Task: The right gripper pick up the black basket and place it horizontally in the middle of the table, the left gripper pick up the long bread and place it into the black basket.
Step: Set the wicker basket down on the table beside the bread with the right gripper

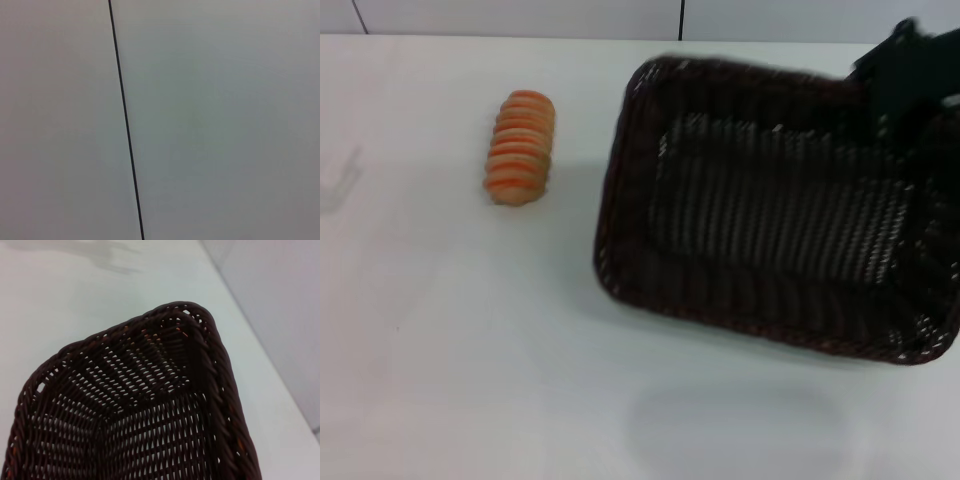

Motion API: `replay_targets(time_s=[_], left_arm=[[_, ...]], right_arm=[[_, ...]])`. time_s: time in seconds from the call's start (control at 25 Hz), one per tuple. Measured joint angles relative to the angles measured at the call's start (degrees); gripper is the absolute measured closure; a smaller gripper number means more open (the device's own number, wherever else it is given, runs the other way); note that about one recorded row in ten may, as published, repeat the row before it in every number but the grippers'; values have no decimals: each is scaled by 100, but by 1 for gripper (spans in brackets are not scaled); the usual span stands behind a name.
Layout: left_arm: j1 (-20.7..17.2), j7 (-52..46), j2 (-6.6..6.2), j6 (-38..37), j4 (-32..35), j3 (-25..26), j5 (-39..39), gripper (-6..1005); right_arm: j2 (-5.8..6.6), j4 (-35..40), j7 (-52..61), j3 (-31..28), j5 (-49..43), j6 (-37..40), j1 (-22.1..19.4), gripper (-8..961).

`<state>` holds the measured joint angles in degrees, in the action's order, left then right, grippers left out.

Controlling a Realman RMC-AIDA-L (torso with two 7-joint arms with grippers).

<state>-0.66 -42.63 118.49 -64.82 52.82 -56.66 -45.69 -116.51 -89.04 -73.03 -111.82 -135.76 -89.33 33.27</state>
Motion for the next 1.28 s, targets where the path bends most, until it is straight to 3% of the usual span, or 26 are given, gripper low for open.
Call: replay_targets(time_s=[0.12,0.48,0.88,1.04,1.28], left_arm=[[21,20,-2,19,-38,-14,0,260],[51,31,4,75,-2,-97,-1,260],[130,36,7,174,0,-144,-1,261],[164,36,7,236,-3,-176,-1,261],[172,45,7,286,-2,-205,0,261]], right_arm=[[-97,239,-179,5,11,6,104,788],[-117,941,-447,106,-14,14,346,788],[-117,753,-62,135,-238,51,352,794],[-175,679,291,347,-657,100,470,799],[-232,683,619,856,-1002,475,550,696]])
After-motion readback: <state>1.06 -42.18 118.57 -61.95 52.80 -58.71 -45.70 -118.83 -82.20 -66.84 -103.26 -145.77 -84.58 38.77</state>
